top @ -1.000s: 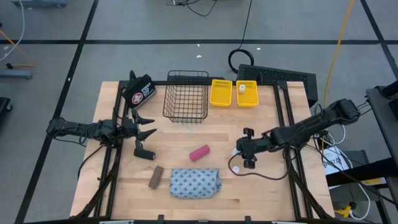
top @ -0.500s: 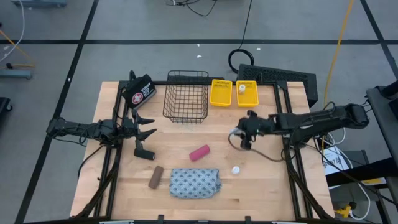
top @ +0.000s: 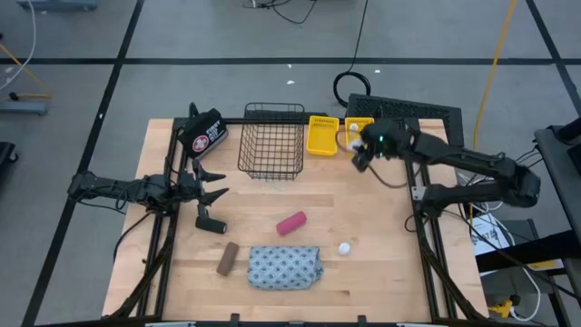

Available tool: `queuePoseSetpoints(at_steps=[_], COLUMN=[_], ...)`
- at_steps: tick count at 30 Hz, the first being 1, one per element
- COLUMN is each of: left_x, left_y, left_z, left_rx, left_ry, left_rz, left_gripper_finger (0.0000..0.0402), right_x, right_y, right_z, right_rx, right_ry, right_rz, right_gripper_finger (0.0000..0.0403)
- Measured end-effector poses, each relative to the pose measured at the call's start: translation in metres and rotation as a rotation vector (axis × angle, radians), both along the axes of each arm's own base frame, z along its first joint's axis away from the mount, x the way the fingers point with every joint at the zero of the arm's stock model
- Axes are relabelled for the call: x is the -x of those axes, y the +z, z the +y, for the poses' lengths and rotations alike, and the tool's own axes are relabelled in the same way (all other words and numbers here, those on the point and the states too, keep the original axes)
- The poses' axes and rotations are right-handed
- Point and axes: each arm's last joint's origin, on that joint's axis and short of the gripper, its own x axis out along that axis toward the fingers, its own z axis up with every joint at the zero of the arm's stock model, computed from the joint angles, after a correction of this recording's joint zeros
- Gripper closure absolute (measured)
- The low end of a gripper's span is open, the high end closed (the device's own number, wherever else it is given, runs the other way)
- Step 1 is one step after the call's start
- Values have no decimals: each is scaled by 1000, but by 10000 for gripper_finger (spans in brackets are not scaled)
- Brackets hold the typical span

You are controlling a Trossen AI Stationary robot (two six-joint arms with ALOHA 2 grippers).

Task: Pick & Place Medicine items
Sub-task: Put the top white medicine bottle into the right yellow basket

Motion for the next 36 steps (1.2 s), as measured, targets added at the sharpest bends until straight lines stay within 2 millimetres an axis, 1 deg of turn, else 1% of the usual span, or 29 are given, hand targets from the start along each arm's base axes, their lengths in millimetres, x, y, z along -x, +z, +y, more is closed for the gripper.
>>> queuePoseSetpoints(at_steps=[3,7,11,15,19,24,29,36], left_x=[0,0,0,0,0,0,0,0], left_y=[0,0,0,0,0,0,0,0], left_z=[0,0,0,0,0,0,0,0], left_rx=[0,0,0,0,0,0,0,0], left_ry=[0,0,0,0,0,0,0,0], left_rz=[0,0,0,0,0,0,0,0], left_gripper_finger=[188,188,188,188,188,188,188,188], right_x=[9,19,22,23,24,21,15,17], right_y=[-2,-12,-23,-36,-49,-63,-70,-81], right_z=[-21,-46,-66,-81,-92,-100,-107,-118], right_rx=[-1,-63,-87,-103,-127,-155,-138,-147], right_ry=[-90,-159,-196,-231,-244,-249,-237,-266], right_rz=[7,21,53,85,129,163,163,169], right_gripper_finger=[270,270,270,270,270,270,270,270])
